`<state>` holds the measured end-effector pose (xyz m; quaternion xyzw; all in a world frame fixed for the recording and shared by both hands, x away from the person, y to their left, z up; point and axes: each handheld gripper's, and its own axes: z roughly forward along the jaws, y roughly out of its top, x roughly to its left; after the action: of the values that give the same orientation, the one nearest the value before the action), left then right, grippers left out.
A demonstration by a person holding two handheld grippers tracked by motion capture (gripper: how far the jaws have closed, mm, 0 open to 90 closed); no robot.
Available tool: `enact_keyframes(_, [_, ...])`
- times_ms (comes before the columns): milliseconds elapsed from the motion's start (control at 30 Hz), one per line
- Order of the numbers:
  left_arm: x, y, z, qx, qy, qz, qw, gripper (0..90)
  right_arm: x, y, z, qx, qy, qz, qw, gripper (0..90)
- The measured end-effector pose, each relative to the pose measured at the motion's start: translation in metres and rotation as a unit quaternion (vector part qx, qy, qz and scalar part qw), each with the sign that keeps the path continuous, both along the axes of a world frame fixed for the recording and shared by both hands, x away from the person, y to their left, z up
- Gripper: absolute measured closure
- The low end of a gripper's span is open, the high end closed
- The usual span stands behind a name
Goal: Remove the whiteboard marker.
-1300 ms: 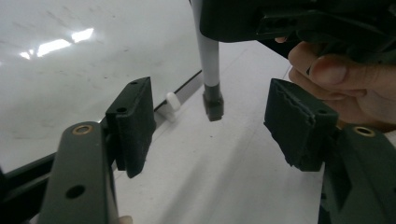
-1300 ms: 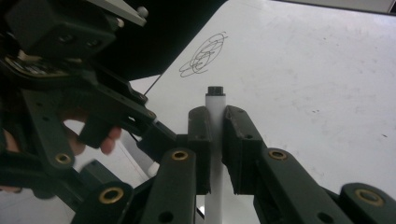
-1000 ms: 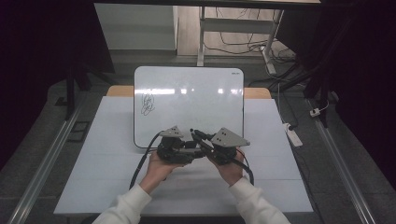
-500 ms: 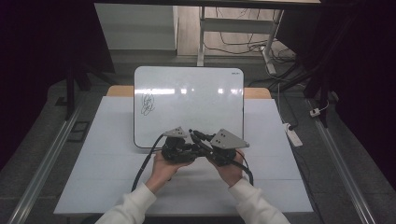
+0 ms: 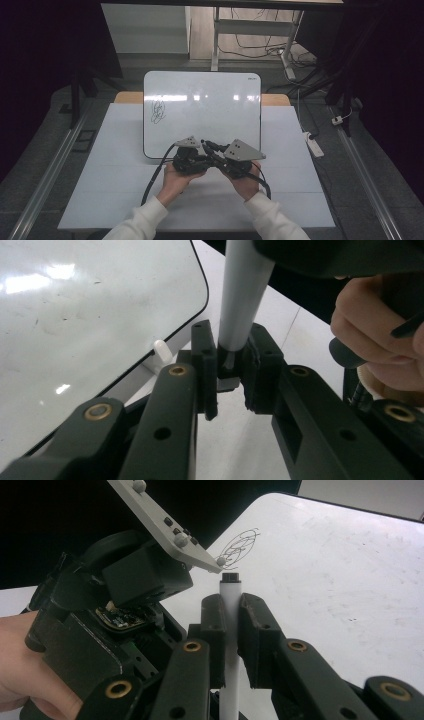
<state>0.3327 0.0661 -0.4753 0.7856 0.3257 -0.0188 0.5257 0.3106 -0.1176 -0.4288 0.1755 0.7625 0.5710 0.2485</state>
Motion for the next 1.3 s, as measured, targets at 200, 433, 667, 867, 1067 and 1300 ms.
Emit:
enact_keyframes(200, [-0.002, 0.003, 0.001, -0.001, -0.017, 0.005, 0.9998, 77.4, 0.003, -0.002, 0.001, 0.017, 0.01, 0.023, 0.9995, 66.6])
enact_keyframes(433, [-0.007, 0.02, 0.009, 0.002, -0.047, 0.01, 0.9988, 77.5, 0.008, -0.029, 0.008, 0.036, 0.042, 0.026, 0.9981, 51.0])
enact_keyframes(667, [-0.009, 0.047, 0.017, -0.007, -0.075, 0.024, 0.9969, 77.6, 0.005, -0.101, -0.012, 0.02, 0.082, -0.031, 0.996, 49.9])
enact_keyframes(867, [-0.008, 0.063, 0.022, -0.021, -0.089, 0.038, 0.995, 77.6, -0.005, -0.167, -0.038, -0.013, 0.114, -0.09, 0.9893, 49.5])
enact_keyframes(1067, [-0.011, 0.081, 0.031, -0.038, -0.117, 0.053, 0.991, 77.6, -0.006, -0.196, -0.051, -0.036, 0.111, -0.116, 0.9863, 49.1])
enact_keyframes(1300, [-0.01, 0.105, 0.038, -0.05, -0.142, 0.085, 0.9849, 77.7, -0.001, -0.193, -0.06, -0.052, 0.117, -0.115, 0.9851, 49.0])
